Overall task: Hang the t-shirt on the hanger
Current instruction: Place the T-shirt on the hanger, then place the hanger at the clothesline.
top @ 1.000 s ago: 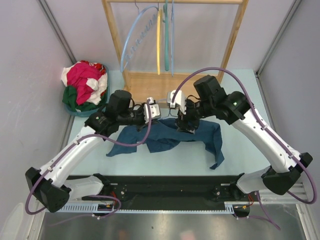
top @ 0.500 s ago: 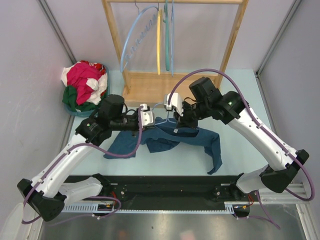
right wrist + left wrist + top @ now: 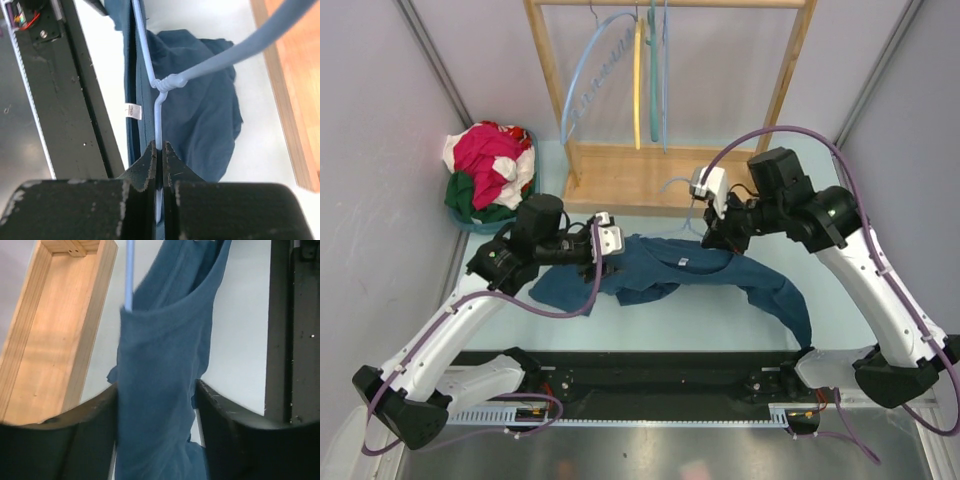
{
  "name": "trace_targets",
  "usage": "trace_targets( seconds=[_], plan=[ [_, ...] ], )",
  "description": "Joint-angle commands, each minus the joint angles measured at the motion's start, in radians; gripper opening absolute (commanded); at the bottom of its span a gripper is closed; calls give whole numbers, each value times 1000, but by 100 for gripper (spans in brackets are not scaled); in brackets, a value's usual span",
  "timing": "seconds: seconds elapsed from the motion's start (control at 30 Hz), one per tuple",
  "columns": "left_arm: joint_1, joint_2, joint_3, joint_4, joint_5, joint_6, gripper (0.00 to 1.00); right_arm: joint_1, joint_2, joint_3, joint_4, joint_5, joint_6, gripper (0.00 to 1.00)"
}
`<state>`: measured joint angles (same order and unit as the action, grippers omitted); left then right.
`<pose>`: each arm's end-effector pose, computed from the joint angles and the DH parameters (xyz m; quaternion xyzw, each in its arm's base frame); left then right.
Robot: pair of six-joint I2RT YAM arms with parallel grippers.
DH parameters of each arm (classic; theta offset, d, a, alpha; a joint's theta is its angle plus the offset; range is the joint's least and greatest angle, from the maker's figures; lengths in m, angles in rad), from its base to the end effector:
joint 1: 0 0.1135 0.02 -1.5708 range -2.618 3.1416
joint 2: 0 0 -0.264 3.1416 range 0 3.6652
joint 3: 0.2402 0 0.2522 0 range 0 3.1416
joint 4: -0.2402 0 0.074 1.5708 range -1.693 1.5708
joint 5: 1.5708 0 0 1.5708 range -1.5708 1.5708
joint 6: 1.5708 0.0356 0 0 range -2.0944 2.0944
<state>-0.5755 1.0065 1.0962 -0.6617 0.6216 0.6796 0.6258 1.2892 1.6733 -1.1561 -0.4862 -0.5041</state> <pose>0.1598 -0.1284 0.3625 0.6093 0.5906 -0.2444 0.4693 0.1741 0.1464 0.4409 -0.5578 0.7052 0.2443 0.3632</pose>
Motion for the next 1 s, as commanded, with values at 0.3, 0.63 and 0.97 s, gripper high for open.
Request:
trace_targets(
  seconds=[0.3,0.63,0.97],
  plan=[
    [12,-46,57,100,-28,-163,100,-183,-145,-18,-125,144,78,0],
    [17,-94,-90,283,-25,-411,100,-313,-50,188,-96,251,185,0],
    [17,-89,-59,295,6,-445,100,-548,350,844,-80,250,296,0]
  ],
)
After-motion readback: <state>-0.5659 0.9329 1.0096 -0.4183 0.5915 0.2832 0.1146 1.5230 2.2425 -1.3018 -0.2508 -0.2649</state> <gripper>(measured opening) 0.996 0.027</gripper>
